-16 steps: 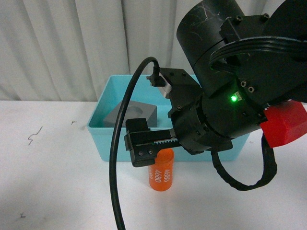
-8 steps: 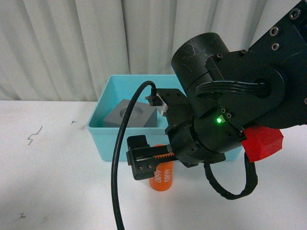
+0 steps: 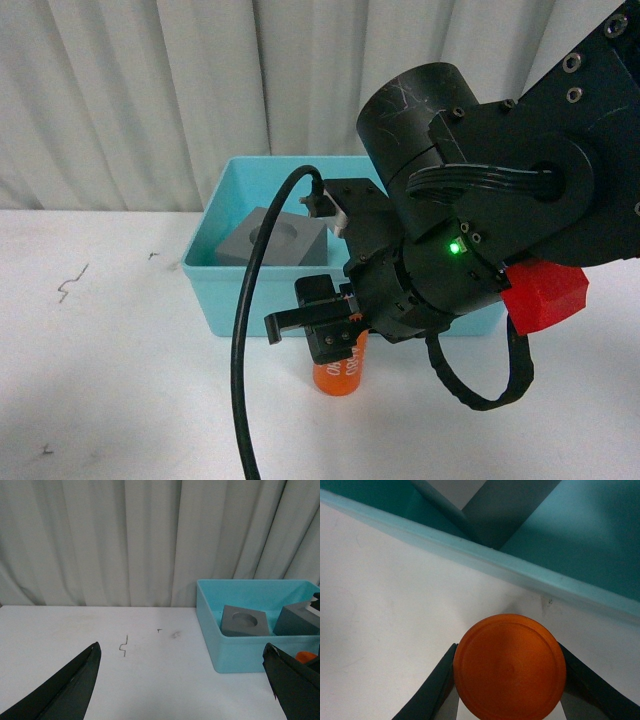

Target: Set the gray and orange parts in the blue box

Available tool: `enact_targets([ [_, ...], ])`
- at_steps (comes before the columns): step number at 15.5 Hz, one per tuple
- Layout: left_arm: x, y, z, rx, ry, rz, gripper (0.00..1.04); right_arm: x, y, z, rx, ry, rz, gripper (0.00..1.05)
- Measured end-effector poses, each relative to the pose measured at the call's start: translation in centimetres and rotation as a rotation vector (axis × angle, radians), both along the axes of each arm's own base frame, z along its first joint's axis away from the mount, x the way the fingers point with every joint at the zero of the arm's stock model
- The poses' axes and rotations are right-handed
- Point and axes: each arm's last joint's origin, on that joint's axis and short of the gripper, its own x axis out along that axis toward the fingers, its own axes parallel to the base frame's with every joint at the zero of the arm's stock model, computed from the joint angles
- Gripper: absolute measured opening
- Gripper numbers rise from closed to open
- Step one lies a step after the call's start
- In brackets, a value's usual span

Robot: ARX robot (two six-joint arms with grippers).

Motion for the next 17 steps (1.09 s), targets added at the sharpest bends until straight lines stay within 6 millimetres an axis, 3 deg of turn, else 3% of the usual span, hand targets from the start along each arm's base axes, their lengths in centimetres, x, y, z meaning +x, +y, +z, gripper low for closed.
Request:
enact_targets([
  [5,0.0,0.0,0.0,0.000,0.000,0.000,0.98,-2.3,2.0,3.0,0.035,-0.064,0.108,0.48],
  [6,0.0,0.0,0.0,0.000,0.000,0.000,0.98,-2.9,2.5,4.3,0.054,-0.094,0.140,0.47],
  [7,0.0,0.0,0.0,0.000,0.000,0.000,0.98,-3.9,2.7,7.4,0.103,-0.148,0.187,0.47],
  [8,0.0,0.0,0.0,0.000,0.000,0.000,0.98,-4.1,2.5,8.4,0.115,-0.171,0.194,0.47],
  [12,0.0,0.0,0.0,0.000,0.000,0.000,0.98,-3.5,1.1,12.6,0.159,-0.250,0.181,0.47],
  [17,0.0,0.0,0.0,0.000,0.000,0.000,0.98,-0.9,-2.2,13.7,0.154,-0.297,0.081,0.47],
])
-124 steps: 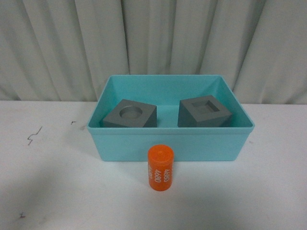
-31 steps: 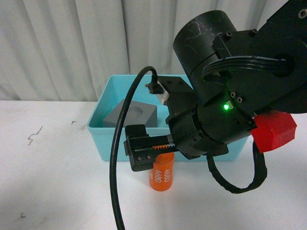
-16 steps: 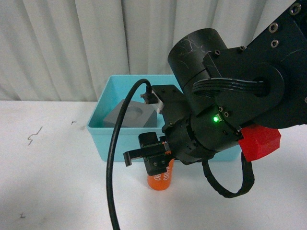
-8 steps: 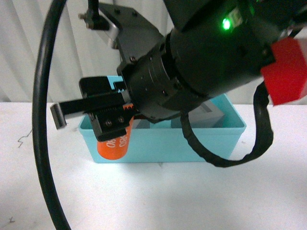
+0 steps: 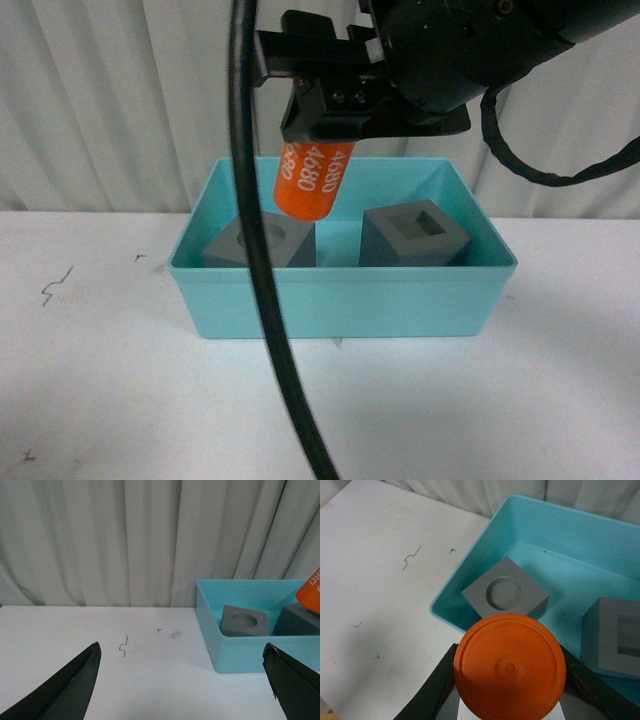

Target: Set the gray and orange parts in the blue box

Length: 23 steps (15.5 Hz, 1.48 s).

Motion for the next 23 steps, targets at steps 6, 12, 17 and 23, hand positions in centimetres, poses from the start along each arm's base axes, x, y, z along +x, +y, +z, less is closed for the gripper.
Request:
enact_targets([
  [6,0.0,0.0,0.0,0.000,0.000,0.000,0.98,4.1,-4.7,-2.2,-0.023,0.024,-0.148,0.47],
  [12,0.0,0.0,0.0,0.000,0.000,0.000,0.98,6.4,-6.1,-4.4,-0.027,0.063,-0.186,0.47],
  [17,0.0,0.0,0.0,0.000,0.000,0.000,0.98,7.5,-3.5,-5.8,-0.029,0.108,-0.132,0.47],
  [23,0.0,0.0,0.0,0.000,0.000,0.000,0.98,8.0,-2.0,-7.7,-0.061,0.134,-0.123,0.47],
])
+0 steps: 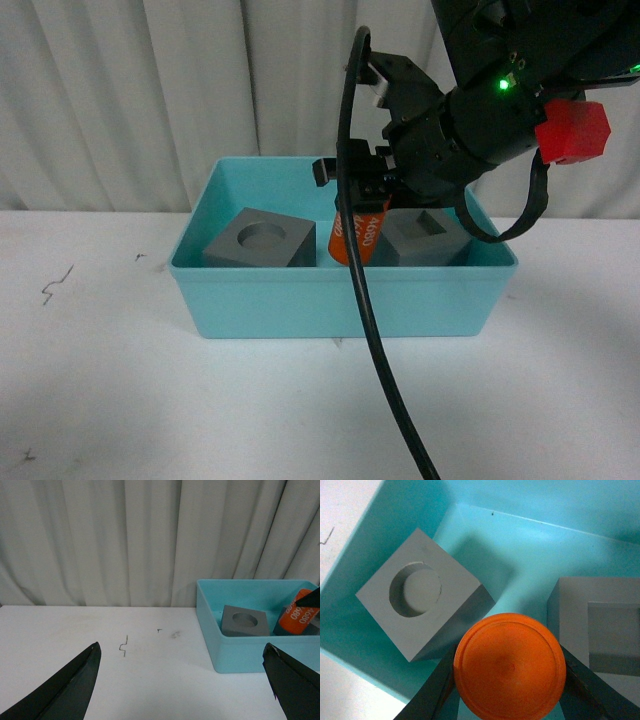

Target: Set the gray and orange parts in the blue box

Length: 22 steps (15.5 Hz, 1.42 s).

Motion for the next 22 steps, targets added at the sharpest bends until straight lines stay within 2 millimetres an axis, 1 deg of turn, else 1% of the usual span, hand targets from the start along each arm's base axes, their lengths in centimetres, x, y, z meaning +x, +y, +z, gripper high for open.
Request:
enact_targets([
  [2,0.0,0.0,0.0,0.000,0.000,0.000,0.98,0.3,0.2,-0.7,-0.006,0.012,0.000,0.47],
  [5,0.0,0.0,0.0,0.000,0.000,0.000,0.98,0.9,0.7,-1.2,-0.013,0.019,0.002,0.47],
  [8,0.0,0.0,0.0,0.000,0.000,0.000,0.98,0.8,0.9,-1.7,-0.030,0.043,0.002,0.47],
  [9,0.0,0.0,0.0,0.000,0.000,0.000,0.98,0.8,0.9,-1.7,-0.045,0.043,-0.003,0.54],
  [11,0.0,0.0,0.0,0.000,0.000,0.000,0.98,0.9,0.8,-1.6,-0.048,0.033,-0.009,0.75],
  [12,0.0,0.0,0.0,0.000,0.000,0.000,0.98,0.9,0.8,-1.1,-0.045,0.011,-0.013,0.91],
  [13,0.0,0.0,0.0,0.000,0.000,0.000,0.98,0.8,0.8,-0.1,-0.036,-0.010,-0.015,1.00],
  [14,0.0,0.0,0.0,0.000,0.000,0.000,0.98,0.6,0.7,1.0,-0.026,-0.035,-0.016,0.97],
  [15,0.0,0.0,0.0,0.000,0.000,0.000,0.98,0.4,0.6,2.5,-0.008,-0.072,-0.018,0.98],
  [16,0.0,0.0,0.0,0.000,0.000,0.000,0.98,0.0,0.4,4.4,0.034,-0.123,-0.032,0.98],
  [17,0.0,0.0,0.0,0.000,0.000,0.000,0.98,-0.4,-0.1,5.7,0.068,-0.164,-0.055,0.98],
  [19,0.0,0.0,0.0,0.000,0.000,0.000,0.98,-1.2,-1.0,7.6,0.100,-0.274,-0.103,0.98],
  [21,0.0,0.0,0.0,0.000,0.000,0.000,0.98,-2.3,-2.2,10.5,0.149,-0.428,-0.173,0.98],
  [22,0.0,0.0,0.0,0.000,0.000,0.000,0.98,-2.7,-2.5,11.3,0.166,-0.469,-0.191,0.98],
])
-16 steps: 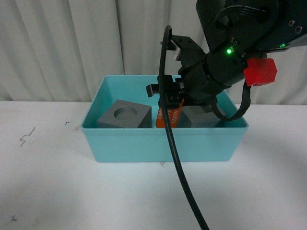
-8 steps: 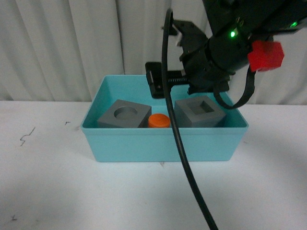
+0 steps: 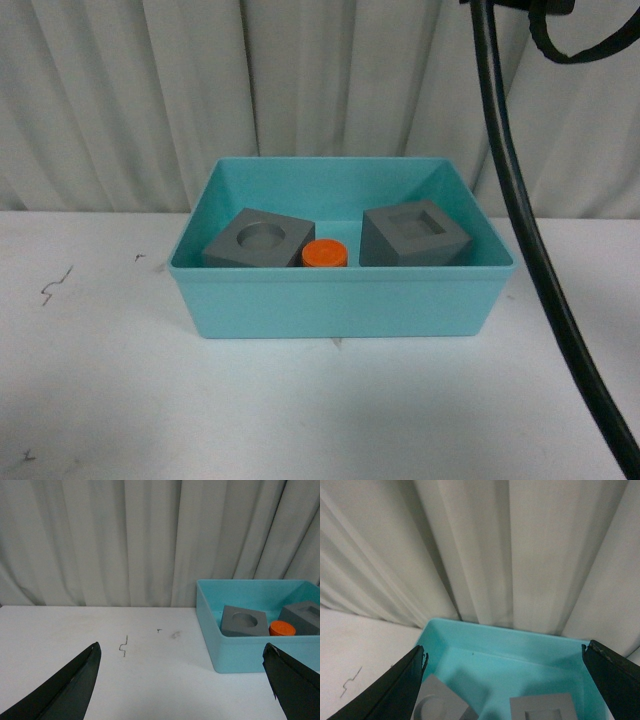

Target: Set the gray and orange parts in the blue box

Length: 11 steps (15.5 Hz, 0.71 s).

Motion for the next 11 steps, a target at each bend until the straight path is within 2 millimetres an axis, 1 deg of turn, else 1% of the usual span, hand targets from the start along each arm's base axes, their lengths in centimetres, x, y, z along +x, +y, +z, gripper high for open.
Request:
enact_targets([
  [1,0.0,0.0,0.0,0.000,0.000,0.000,0.98,-0.4,-0.3,0.5,0.013,-0.125,-0.091,0.94],
  [2,0.0,0.0,0.0,0.000,0.000,0.000,0.98,-1.8,-1.7,-0.4,-0.024,-0.226,-0.254,0.81],
  [3,0.0,0.0,0.0,0.000,0.000,0.001,0.98,-3.1,-2.6,-1.3,-0.043,-0.247,-0.316,0.74],
  [4,0.0,0.0,0.0,0.000,0.000,0.000,0.98,-4.6,-4.2,-2.2,-0.052,-0.270,-0.352,0.64],
  [5,0.0,0.0,0.0,0.000,0.000,0.000,0.98,-6.1,-5.7,-2.7,-0.053,-0.292,-0.380,0.55],
  [6,0.0,0.0,0.0,0.000,0.000,0.000,0.98,-8.1,-7.4,-3.3,-0.055,-0.311,-0.405,0.42],
  [7,0.0,0.0,0.0,0.000,0.000,0.000,0.98,-9.8,-8.3,-4.1,-0.059,-0.312,-0.406,0.32],
  [10,0.0,0.0,0.0,0.000,0.000,0.000,0.98,-13.9,-9.9,-7.1,-0.087,-0.265,-0.370,0.02],
  [11,0.0,0.0,0.0,0.000,0.000,0.000,0.98,-14.9,-10.5,-7.6,-0.088,-0.264,-0.376,0.02],
])
